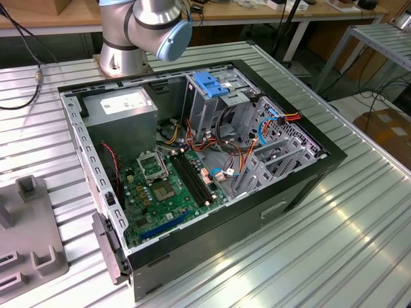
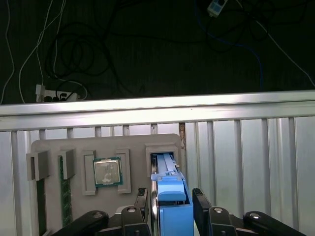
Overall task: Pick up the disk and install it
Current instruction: 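Pick up the disk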
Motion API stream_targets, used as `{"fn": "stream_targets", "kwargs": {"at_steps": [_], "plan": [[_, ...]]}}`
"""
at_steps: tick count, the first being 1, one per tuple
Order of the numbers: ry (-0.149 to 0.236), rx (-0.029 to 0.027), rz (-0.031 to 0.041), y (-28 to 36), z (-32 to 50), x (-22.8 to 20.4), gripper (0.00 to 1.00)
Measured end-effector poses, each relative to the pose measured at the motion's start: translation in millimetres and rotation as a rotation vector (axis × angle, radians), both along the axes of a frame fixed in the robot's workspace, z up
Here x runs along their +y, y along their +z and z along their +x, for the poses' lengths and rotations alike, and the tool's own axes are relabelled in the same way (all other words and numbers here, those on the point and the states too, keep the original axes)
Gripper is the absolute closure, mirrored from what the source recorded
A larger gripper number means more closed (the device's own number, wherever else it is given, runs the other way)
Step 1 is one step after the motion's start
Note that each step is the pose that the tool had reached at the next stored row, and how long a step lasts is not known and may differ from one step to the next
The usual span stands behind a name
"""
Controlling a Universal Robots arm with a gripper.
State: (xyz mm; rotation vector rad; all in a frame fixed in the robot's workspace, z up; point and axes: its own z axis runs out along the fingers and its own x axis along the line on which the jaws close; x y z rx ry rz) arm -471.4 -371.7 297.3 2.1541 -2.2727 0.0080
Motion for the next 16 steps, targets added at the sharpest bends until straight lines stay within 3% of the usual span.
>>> {"fn": "stream_targets", "kwargs": {"at_steps": [1, 3, 16], "plan": [[0.0, 0.0, 0.0, 0.0, 0.0, 0.0, 0.6], [0.0, 0.0, 0.0, 0.0, 0.0, 0.0, 0.63], [0.006, 0.0, 0.0001, -0.2, 0.0, 0.0, 0.63]]}}
